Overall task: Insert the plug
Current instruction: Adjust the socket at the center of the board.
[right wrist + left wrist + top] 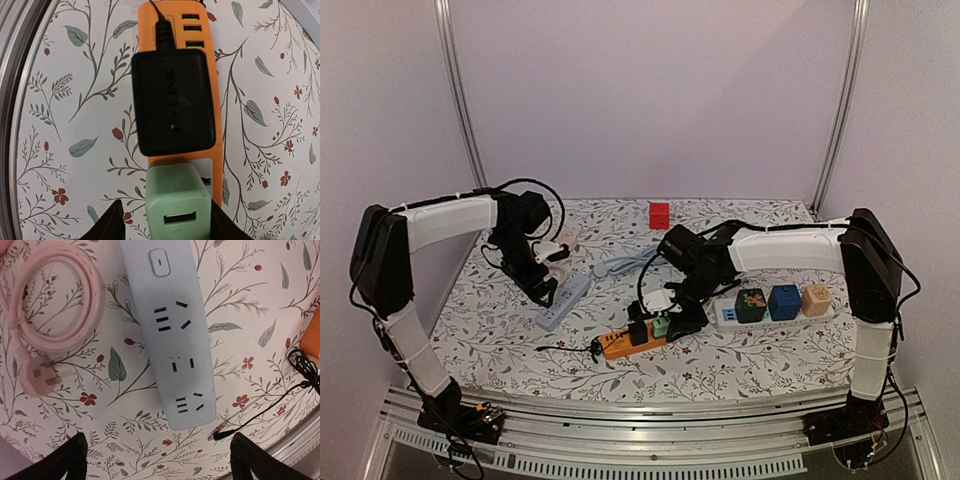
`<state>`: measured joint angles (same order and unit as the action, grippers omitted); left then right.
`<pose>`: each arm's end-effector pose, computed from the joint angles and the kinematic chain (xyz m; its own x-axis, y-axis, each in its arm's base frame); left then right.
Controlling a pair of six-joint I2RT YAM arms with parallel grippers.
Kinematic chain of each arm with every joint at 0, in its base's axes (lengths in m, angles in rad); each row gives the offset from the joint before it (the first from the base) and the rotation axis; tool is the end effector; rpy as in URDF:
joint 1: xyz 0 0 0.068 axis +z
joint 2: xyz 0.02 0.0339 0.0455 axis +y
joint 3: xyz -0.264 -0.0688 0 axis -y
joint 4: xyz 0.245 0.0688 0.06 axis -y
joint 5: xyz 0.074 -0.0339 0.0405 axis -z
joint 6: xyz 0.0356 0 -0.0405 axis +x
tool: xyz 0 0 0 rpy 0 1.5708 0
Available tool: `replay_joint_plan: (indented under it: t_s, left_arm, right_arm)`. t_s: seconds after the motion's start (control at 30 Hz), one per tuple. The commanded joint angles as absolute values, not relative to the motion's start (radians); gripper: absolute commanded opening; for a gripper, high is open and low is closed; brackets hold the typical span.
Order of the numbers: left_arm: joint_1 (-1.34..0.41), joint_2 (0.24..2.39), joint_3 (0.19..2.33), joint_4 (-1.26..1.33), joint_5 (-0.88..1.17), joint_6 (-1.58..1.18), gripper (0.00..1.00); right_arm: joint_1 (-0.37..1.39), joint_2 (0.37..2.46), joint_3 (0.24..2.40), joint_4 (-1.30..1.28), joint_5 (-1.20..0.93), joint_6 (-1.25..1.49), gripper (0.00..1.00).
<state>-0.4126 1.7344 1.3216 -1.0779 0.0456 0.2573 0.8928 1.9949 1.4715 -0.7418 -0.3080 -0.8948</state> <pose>0.2927 -0.1299 0.2214 -0.7803 0.6191 -0.0889 0.6230 0.7819 -0.0236 0.2446 0.3209 0.1807 0.2493 -0.8756 -0.4138 -0.9668 -0.2499 -0.0538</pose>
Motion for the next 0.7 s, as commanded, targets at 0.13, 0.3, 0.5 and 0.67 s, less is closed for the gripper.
replay_joint_plan:
  t_s: [0.13, 0.3, 0.5, 0.67]
  left_arm:
    - [-0.486, 1.957, 1.396, -1.031, 0.035, 0.197, 0.98]
    - [-0.503, 2.012, 1.414, -1.023, 0.050, 0.200, 0.94]
    - [-0.547, 2.043, 1.401, -1.018, 0.065, 0.236, 0.65]
    - [-0.589, 2.040, 1.382, -1.014, 0.076, 0.281, 0.36]
  right_arm:
    - [0.881, 1.883, 1.450, -0.745, -0.296, -0.871, 0.79]
    - [0.874, 1.780, 1.448, -0.718, -0.310, -0.864, 0.99]
    - [0.743, 1.737, 1.536, -0.521, -0.334, -0.534, 0.99]
    - [0.651, 1.829, 1.682, -0.476, -0.204, -0.198, 0.99]
